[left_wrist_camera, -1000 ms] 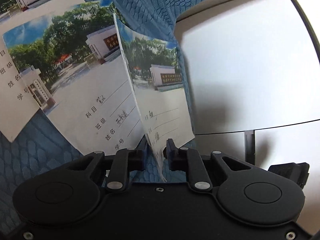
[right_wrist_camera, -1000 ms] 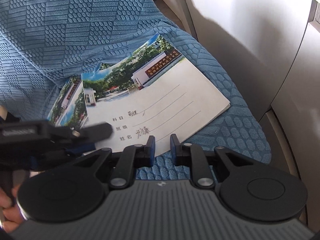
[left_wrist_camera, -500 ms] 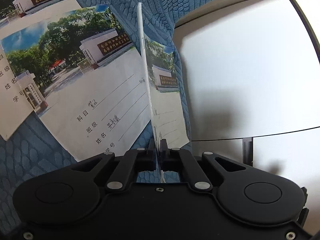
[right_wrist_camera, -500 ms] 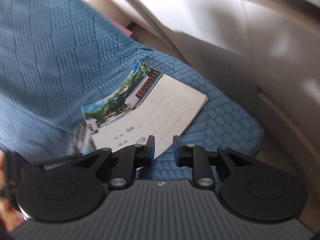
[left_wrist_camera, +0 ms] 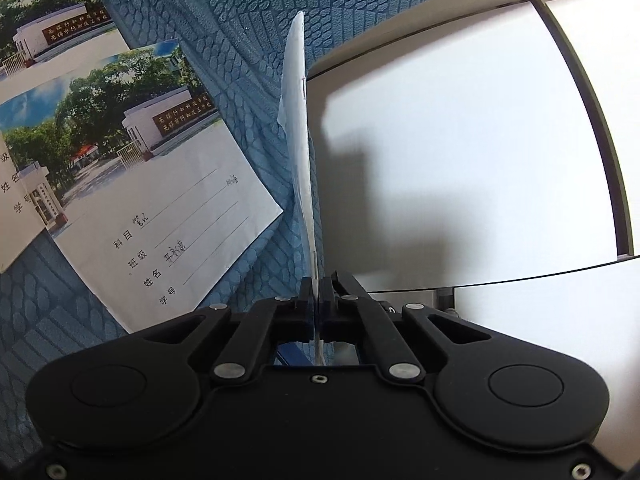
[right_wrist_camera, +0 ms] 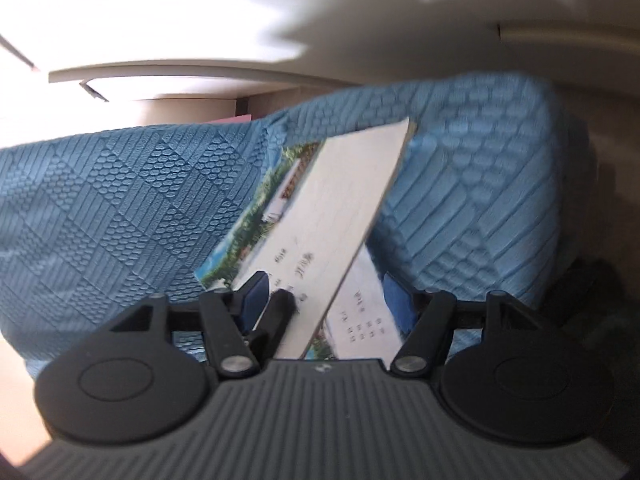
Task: Organize objects
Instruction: 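Close the right gripper on the postcard while the left gripper holds it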
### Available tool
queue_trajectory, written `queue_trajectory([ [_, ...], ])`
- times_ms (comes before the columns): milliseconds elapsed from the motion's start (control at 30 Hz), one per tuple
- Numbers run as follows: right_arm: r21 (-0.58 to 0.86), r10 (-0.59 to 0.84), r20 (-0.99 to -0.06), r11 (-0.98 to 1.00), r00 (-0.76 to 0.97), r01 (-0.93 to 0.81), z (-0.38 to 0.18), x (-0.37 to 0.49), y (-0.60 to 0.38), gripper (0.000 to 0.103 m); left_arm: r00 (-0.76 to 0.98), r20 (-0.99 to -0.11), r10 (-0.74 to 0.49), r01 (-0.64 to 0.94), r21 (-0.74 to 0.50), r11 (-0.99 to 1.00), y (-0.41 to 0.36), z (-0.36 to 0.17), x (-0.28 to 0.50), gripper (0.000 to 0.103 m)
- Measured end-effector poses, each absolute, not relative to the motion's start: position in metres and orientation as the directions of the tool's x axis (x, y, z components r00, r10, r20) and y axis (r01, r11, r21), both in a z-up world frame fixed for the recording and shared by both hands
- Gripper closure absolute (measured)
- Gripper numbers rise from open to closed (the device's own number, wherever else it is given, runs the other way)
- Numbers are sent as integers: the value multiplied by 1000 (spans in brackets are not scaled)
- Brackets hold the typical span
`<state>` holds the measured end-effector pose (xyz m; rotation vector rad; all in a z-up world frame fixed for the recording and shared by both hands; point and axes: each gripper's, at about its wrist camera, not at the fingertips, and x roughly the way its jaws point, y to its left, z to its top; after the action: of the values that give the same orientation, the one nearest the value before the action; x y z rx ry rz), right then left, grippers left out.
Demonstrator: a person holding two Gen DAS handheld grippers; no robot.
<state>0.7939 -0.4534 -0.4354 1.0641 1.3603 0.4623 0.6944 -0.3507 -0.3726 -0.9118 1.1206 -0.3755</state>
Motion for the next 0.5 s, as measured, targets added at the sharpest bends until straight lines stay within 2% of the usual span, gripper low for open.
queue_trajectory([
  [267,816,789,-550,439,274,376,-459,823,-463,37,427,-597,-679,-190,-793,579,-342,-371,692,102],
  [367,813,796,-546,427,264,396,-475,834,-461,40,428,-599,-677,-214,-795,568,-333,-375,692,102],
  [433,809,793,-556,448,248,382,-479,841,-458,57,428,-604,-672,-223,-792,569,-329,-376,693,102],
  [500,809,790,-561,461,246,365,-480,844,-456,61,428,-602,-674,-229,-794,563,-325,-378,694,102],
])
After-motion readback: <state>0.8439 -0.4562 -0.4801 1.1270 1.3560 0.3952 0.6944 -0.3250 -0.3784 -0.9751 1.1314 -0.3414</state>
